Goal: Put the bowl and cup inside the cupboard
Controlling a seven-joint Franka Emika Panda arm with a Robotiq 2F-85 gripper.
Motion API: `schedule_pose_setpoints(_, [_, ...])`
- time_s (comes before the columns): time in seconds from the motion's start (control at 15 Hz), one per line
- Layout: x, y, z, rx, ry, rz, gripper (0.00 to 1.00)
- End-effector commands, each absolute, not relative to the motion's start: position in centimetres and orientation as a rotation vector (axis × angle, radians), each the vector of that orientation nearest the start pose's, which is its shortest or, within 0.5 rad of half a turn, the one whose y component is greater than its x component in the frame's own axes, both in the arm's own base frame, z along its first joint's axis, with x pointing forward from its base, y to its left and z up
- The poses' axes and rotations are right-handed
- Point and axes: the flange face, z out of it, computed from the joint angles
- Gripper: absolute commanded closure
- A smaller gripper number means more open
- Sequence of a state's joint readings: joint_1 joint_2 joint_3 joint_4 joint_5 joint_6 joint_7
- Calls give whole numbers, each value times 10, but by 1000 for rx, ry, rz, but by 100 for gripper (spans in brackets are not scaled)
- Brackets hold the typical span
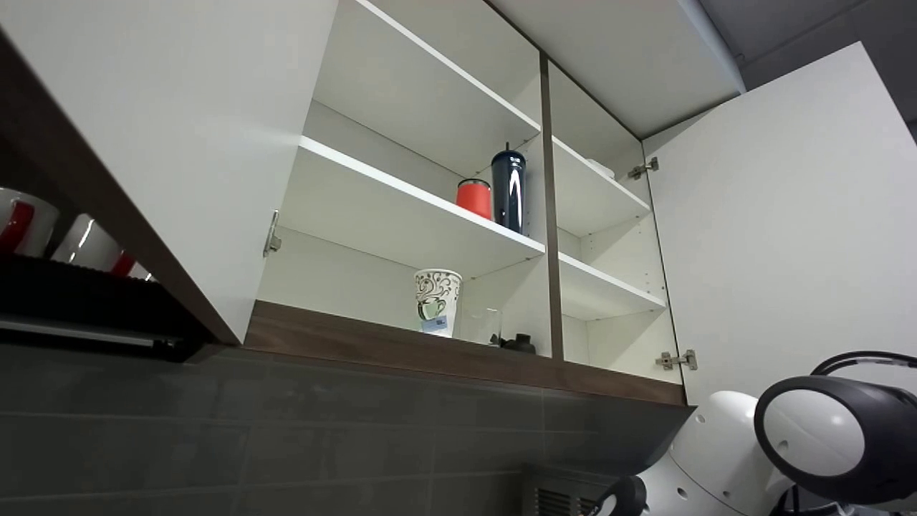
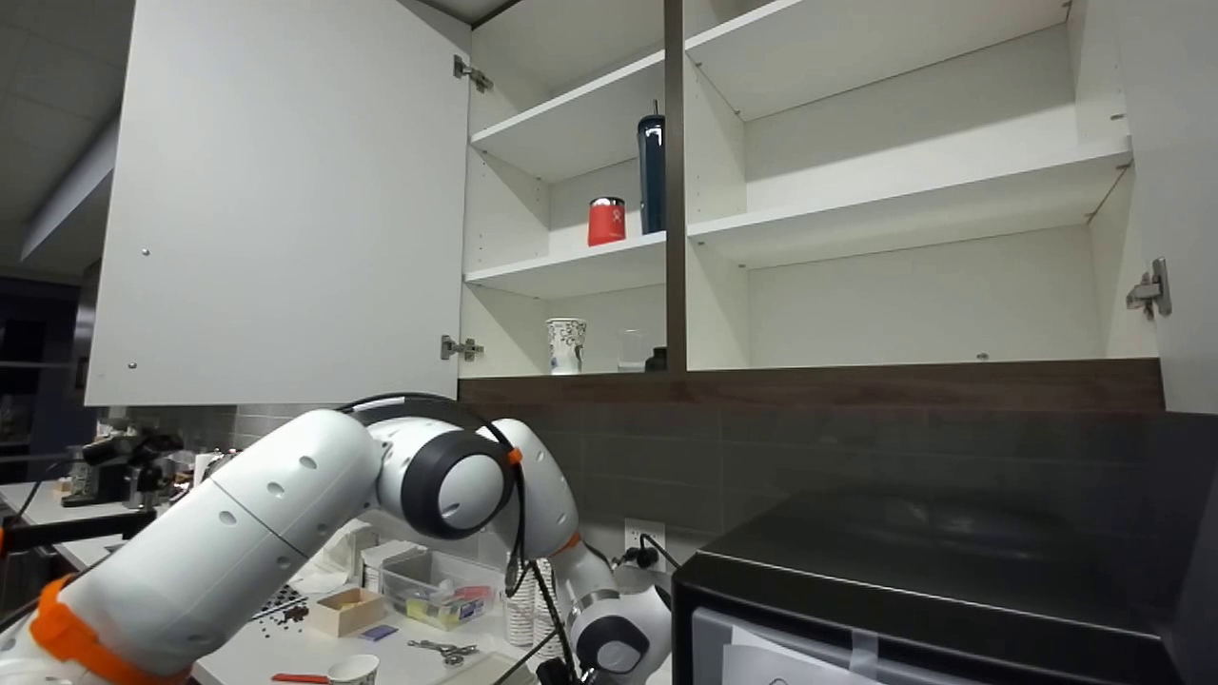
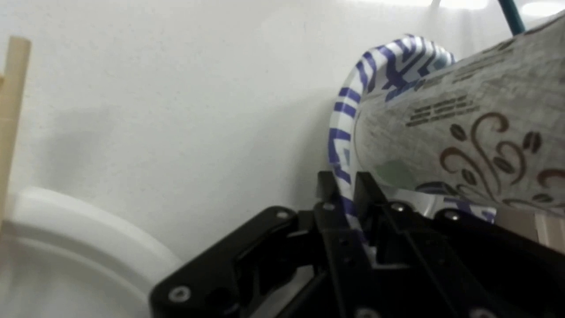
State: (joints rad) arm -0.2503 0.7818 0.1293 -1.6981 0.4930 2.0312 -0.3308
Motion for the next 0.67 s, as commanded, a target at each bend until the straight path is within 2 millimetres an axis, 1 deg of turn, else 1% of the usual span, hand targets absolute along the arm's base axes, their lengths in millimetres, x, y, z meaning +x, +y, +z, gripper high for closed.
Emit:
schedule_pose_setpoints(0.0, [629, -63, 114, -2439, 155, 433, 100])
schedule_pose_setpoints(0.2, [631, -72, 113, -2402, 147, 439, 100])
schedule_pose_setpoints(0.4, [634, -80, 113, -2389, 132, 408, 99])
schedule_pose_setpoints(0.6, [635, -84, 117, -2384, 98, 372, 99])
